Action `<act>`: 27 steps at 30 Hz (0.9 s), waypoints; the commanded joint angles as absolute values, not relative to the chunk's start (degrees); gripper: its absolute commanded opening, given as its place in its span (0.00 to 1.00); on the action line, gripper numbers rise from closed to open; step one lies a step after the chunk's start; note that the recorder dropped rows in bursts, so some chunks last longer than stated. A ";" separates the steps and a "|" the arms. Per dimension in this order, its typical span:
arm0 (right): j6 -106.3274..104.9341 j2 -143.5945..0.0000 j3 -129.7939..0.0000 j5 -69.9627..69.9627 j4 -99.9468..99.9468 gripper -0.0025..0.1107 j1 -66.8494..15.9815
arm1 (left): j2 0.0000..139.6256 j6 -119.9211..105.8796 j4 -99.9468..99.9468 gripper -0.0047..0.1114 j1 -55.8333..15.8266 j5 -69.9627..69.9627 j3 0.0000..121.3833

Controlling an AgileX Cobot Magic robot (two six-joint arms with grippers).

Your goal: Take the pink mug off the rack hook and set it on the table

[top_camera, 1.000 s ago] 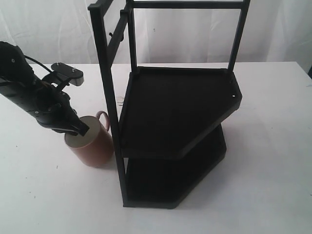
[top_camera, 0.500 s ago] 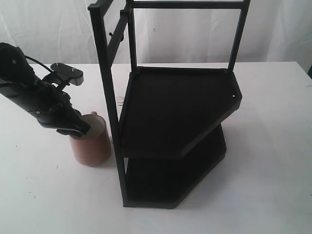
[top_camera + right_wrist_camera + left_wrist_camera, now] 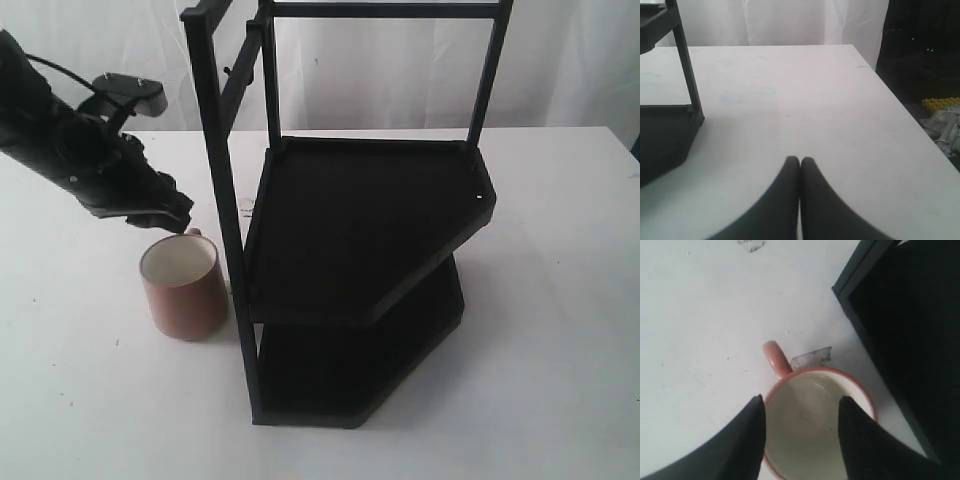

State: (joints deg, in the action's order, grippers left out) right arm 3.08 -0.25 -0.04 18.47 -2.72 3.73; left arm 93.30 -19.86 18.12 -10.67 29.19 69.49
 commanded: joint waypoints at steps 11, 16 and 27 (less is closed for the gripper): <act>2.89 0.00 0.00 17.96 -2.96 0.02 4.05 | 77.01 -1.23 -0.57 0.09 -9.49 27.85 64.89; 2.89 0.00 0.00 17.96 -2.96 0.02 4.05 | 71.13 17.67 -12.62 0.04 -1.83 8.10 47.90; 2.89 0.00 0.00 17.96 -2.96 0.02 4.05 | 49.32 19.31 -5.96 0.04 13.64 -12.28 25.20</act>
State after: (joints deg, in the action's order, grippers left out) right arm 3.08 -0.25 -0.04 18.47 -2.72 3.73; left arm 56.31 20.26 -9.53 11.63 -9.99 29.35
